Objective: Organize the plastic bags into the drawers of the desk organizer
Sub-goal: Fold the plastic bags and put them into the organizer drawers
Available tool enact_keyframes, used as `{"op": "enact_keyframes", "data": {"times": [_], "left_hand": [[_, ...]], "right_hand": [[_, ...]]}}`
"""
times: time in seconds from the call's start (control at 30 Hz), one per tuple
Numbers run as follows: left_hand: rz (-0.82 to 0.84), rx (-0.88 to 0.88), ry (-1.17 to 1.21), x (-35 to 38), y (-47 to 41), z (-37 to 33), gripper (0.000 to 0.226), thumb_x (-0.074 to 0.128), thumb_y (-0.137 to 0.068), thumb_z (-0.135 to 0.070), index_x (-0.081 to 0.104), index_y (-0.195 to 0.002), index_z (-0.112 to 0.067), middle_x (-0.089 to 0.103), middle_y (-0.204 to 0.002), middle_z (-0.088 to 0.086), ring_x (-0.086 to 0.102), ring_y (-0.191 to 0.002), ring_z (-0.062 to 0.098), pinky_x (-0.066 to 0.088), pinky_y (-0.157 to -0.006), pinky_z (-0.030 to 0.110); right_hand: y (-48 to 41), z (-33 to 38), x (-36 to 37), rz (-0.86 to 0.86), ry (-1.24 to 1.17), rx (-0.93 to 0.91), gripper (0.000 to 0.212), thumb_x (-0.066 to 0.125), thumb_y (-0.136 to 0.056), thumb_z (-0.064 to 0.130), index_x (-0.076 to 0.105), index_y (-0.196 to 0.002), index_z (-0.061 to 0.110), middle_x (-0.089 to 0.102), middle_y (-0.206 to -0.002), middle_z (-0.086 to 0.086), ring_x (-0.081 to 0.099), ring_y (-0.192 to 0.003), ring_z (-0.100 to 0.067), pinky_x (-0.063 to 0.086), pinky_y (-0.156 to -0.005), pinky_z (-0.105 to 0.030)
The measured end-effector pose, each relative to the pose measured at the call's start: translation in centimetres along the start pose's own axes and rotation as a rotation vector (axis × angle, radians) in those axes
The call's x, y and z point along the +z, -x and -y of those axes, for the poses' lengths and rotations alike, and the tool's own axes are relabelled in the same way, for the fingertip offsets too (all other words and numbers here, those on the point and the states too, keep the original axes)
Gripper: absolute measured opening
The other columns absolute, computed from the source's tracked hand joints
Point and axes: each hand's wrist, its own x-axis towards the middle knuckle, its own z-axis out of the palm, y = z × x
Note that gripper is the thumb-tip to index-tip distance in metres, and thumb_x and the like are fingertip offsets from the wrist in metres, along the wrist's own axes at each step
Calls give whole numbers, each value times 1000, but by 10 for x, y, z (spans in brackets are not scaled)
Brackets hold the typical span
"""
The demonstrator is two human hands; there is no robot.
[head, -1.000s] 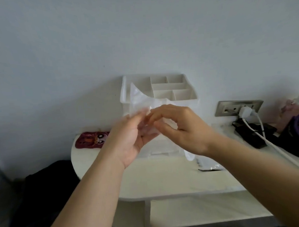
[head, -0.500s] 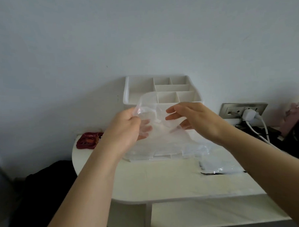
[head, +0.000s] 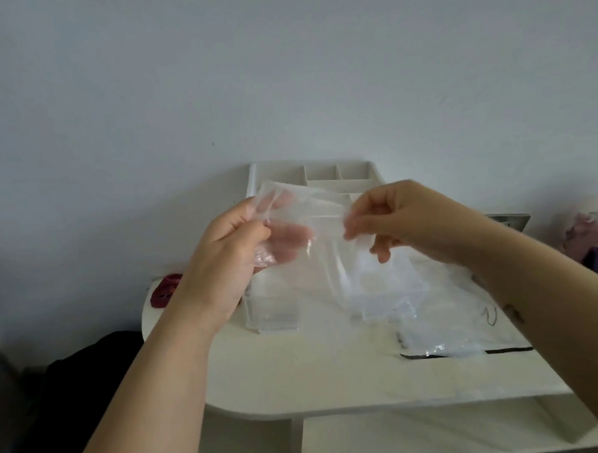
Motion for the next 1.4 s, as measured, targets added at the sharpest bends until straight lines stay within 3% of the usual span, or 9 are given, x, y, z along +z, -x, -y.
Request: {"op": "enact_keyframes", "data": {"times": [0.17,0.4,0.53,0.63,0.77,0.9,1.0,1.23,1.4], "left_hand": [[-74,-106,-265,3,-1,6,32,35,-96,-5,59,-107,-23,75,-79,-5,69,-70,7,49,-59,18],[-237,-226,-655,-5,-3,18,59,48,-87,-18,31,-143,-29,71,-91,-10,69,-76,13,47,-63,31],[-461,146,-1144,-4,3,15,54,61,-83,-19,44,-135,-20,50,-116,1,56,-102,25,39,-72,30],[-198,396,-1072,14,1,7,24,57,-86,-11,64,-107,-21,57,-105,-5,59,-94,19,49,-74,35],[253,95,-1278,29,-5,23,25,41,-97,-24,66,-102,-26,56,-111,-8,55,-100,13,49,-82,37],[341,-144,-1302,23,-17,28,32,35,-95,-19,54,-70,-14,59,-94,5,58,-86,24,50,-75,38],[368,-181,-1301,20,-27,28,31,38,-96,-21,62,-85,-6,65,-102,11,61,-94,27,50,-82,39],[472,-391,-1413,29,-48,32,38,55,-91,-42,63,-115,-14,63,-115,5,58,-104,23,47,-90,33],[463,-420,-1405,28,-55,39,41,69,-78,-49,63,-107,-20,63,-99,0,58,-90,19,44,-72,28]], "right_hand": [[-3,25,-17,-341,351,-158,8,64,-88,21,67,-82,17,68,-60,14,60,-44,2,40,-48,-5],[-32,28,10,-361,1015,-110,19,49,-92,28,66,-99,29,66,-103,3,60,-94,-24,45,-74,-31],[-41,17,21,-313,1050,-72,20,49,-92,25,67,-99,30,65,-102,2,60,-93,-25,42,-74,-29],[-42,12,26,-345,1075,-106,21,47,-92,22,67,-98,27,66,-98,0,61,-85,-25,42,-71,-29],[-44,9,25,-339,1032,-127,19,54,-90,29,64,-106,30,65,-104,5,60,-95,-22,43,-80,-30],[-32,9,18,-503,905,-381,24,65,-85,27,65,-108,24,59,-106,7,60,-84,-11,37,-72,-21],[-19,4,24,-265,682,-467,8,67,-83,16,72,-88,20,62,-79,14,56,-65,3,39,-62,-7],[-21,-36,30,181,873,-27,61,61,-86,47,43,-140,24,42,-144,8,37,-131,-10,28,-104,-22],[-31,-40,35,320,916,83,72,54,-81,63,41,-136,18,46,-137,0,42,-124,-20,35,-94,-27]]}}
